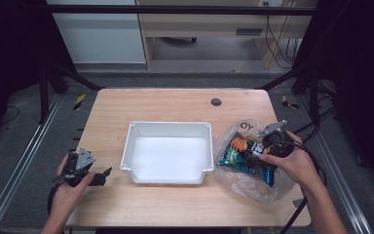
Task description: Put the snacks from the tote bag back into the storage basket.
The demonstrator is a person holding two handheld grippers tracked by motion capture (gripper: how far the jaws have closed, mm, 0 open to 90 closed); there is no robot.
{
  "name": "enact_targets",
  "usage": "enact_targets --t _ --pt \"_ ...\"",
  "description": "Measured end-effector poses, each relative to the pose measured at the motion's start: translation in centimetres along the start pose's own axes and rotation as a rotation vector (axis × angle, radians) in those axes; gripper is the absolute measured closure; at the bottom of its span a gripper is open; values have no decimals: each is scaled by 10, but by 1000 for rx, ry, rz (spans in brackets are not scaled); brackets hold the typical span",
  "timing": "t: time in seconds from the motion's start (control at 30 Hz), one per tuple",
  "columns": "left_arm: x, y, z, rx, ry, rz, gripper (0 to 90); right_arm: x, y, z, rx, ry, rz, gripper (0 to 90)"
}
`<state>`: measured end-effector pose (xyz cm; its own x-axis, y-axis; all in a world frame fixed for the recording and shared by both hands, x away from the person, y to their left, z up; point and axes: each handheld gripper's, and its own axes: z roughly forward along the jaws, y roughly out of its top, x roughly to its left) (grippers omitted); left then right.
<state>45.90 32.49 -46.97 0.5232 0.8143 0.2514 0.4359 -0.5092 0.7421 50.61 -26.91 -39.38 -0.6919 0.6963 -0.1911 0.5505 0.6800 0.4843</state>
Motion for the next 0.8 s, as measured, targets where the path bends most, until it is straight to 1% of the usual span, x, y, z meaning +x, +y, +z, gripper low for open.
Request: enact_targets --t 0.2,0.33,0.43,0.47,0.53,0.6,0.67,0.7,0.8 --pt "-1 0 0 2 -2 3 36 -4 1 13 39 24 -2 69" --pt "0 0 0 0 -1 0 36 -5 3 26 61 37 -3 70" --pt "-1 0 0 1 -2 2 36 -4 5 37 81 43 -14 73" --pt "-1 0 0 1 -2 2 36 -4 5 37 81 43 -14 73" --pt "-1 0 0 2 -3 3 36 -2 6 46 94 56 -20 73" --pt "-1 0 0 3 -3 4 36 0 6 50 115 62 -28 76" --pt "-1 1 0 2 -3 5 36 1 6 53 129 62 -35 86" --pt "-1 1 0 3 -3 6 36 2 6 54 128 69 -30 107" --pt "-1 0 0 4 -4 6 36 3 7 56 129 85 -47 164"
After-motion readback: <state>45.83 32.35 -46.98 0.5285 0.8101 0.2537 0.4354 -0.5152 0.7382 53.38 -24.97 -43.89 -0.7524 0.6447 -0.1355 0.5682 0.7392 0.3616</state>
